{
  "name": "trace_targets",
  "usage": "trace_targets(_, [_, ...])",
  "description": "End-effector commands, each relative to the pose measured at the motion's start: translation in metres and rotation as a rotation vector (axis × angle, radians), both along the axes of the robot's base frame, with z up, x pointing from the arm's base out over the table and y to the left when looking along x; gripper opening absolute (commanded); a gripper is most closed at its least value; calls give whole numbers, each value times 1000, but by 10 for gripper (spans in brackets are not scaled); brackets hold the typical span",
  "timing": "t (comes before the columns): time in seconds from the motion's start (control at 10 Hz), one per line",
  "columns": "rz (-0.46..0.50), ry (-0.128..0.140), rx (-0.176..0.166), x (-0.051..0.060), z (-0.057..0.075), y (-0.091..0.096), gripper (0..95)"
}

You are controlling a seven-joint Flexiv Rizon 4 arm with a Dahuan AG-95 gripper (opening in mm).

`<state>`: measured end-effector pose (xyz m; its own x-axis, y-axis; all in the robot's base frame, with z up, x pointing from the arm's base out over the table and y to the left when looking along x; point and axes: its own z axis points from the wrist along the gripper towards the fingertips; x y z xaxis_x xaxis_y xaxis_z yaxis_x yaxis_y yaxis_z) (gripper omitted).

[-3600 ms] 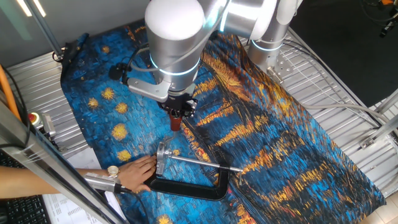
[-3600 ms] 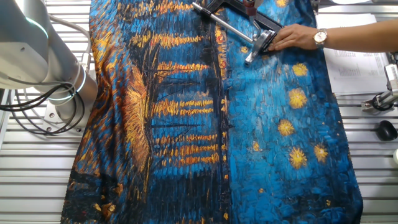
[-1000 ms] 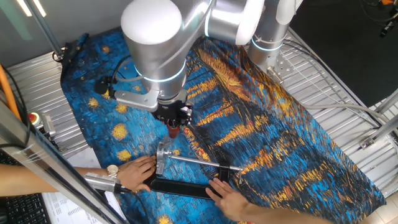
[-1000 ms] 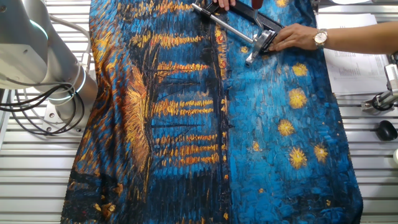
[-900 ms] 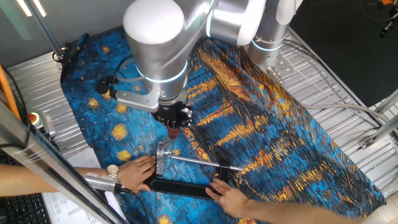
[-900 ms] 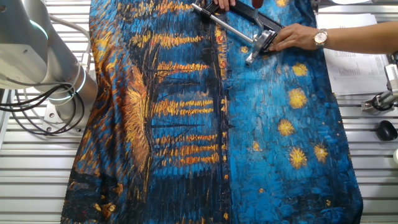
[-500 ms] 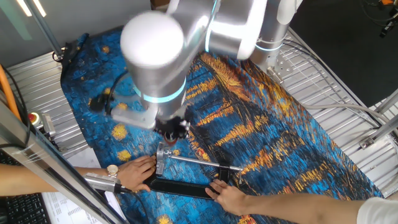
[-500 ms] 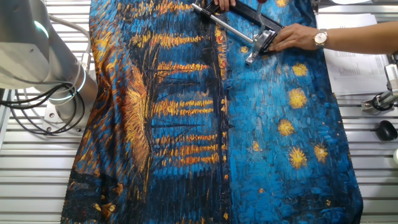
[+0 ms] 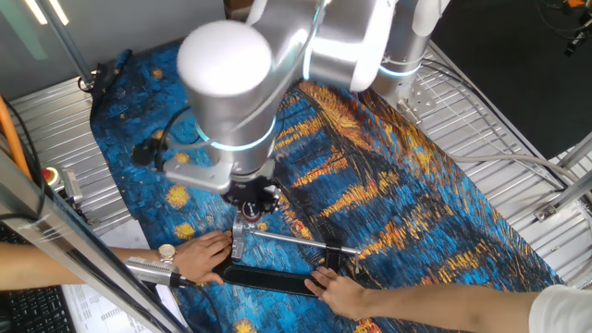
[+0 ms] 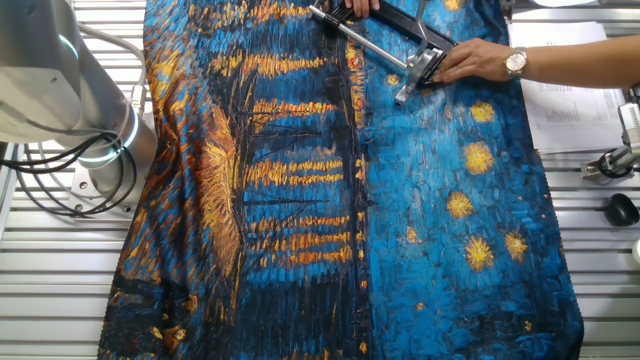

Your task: Push down the lever

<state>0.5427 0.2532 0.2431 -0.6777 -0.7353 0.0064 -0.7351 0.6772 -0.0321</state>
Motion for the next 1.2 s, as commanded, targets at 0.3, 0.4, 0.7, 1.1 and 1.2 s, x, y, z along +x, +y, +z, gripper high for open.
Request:
trace_targets(0.3, [125, -39, 35, -3, -5, 0, 0])
trace_targets(0.4, [146, -41, 58, -3, -5, 0, 0])
trace_targets(0.7, [58, -37, 116, -3, -5, 0, 0])
trace_targets(1.1, [-124, -52, 270, -3, -5, 0, 0])
trace_targets(1.2, [-167, -35, 275, -3, -5, 0, 0])
